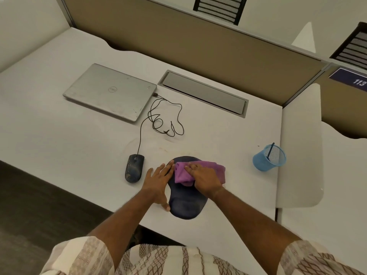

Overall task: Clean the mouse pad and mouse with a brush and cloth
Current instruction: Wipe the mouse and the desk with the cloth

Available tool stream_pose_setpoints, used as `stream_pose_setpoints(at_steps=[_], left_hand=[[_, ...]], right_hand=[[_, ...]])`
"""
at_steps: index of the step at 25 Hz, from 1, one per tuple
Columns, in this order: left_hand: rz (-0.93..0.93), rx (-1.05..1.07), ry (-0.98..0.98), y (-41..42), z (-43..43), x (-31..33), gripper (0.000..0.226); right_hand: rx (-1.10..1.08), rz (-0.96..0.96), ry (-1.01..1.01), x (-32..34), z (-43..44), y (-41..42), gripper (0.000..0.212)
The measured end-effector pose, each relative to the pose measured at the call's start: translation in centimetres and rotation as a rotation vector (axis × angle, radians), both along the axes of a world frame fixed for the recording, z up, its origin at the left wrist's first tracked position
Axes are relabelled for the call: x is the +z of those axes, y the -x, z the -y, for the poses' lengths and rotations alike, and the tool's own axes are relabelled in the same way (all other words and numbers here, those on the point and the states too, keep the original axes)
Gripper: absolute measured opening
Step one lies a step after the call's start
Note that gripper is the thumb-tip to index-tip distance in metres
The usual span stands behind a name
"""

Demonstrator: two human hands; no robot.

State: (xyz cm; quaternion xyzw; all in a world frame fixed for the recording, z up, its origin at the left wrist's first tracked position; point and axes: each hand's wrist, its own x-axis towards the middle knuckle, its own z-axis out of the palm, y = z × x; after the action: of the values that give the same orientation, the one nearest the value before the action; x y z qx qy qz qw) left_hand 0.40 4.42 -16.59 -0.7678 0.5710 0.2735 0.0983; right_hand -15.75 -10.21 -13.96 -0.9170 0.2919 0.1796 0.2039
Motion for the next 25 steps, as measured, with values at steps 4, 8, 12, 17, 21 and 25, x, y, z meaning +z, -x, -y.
stream_pose_setpoints(at_steps=[4, 8, 12, 17, 21, 25], left_hand=[[0.0, -0.002, 0.008, -0.1, 0.1, 0.1, 0.155], [-0.072, 0.031, 0.079, -0.3, -0.6, 0.3, 0.153], [-0.283, 0.214, 0.298, 0.9, -4.1, 0.5, 0.129], [-0.226, 0.996, 0.873, 2.4, -10.3, -0.2, 0.046], [-0.047, 1.236, 0.826, -0.4, -9.2, 0.6, 0.087], [-0.082, 1.245, 0.699, -2.2, -7.8, 0.0, 0.098]], right_hand=[[-0.002, 0.018, 0.032, 0.5, 1.9, -1.1, 0.052], [-0.2, 0.101, 0.055, 1.5, 3.6, -2.4, 0.06], [-0.218, 0.166, 0.066, 1.6, 2.8, -2.9, 0.066], [-0.075, 0.31, 0.063, 2.5, 1.4, -4.9, 0.067], [-0.011, 0.319, 0.054, 2.9, -0.1, -7.2, 0.066], [0.107, 0.311, 0.043, 3.1, -1.6, -8.8, 0.067]])
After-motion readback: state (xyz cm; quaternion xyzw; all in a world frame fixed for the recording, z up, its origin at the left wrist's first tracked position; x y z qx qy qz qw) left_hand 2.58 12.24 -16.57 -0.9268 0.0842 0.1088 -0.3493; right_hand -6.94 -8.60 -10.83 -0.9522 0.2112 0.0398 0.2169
